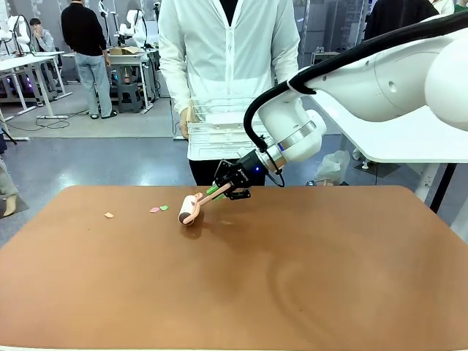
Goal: Clean the table.
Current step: Clean the table with the Lint Roller when the human lifts the Dish drying rack.
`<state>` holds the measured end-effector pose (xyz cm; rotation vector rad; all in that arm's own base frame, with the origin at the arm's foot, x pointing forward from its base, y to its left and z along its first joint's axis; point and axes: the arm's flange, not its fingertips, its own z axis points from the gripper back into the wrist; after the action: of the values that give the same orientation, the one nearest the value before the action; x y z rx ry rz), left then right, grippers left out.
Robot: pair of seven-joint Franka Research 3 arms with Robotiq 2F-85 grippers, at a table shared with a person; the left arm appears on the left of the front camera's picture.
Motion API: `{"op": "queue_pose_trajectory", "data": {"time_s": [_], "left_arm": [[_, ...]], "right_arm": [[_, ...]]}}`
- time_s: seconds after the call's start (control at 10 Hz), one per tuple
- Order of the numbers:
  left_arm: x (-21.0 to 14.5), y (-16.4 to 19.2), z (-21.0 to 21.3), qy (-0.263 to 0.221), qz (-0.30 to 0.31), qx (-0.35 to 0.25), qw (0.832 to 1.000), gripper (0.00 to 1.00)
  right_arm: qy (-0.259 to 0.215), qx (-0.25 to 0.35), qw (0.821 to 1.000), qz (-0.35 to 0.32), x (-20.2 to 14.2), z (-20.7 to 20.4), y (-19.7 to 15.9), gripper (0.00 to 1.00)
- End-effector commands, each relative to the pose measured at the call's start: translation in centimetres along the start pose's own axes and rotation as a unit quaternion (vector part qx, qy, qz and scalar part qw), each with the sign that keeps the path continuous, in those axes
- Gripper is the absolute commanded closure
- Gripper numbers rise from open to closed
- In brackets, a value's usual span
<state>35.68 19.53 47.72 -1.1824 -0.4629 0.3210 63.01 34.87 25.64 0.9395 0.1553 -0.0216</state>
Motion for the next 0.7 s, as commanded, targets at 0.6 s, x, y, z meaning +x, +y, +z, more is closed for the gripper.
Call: {"op": "queue_pose_trajectory", "data": {"time_s": [0.6], "left_arm": [[0.0, -0.1, 0.3, 0.000, -0.004, -0.013, 1.000, 0.00]], "right_arm": [[-0.014, -0.020, 0.999, -0.022, 0.9, -8.4, 2.0, 0.79]]}}
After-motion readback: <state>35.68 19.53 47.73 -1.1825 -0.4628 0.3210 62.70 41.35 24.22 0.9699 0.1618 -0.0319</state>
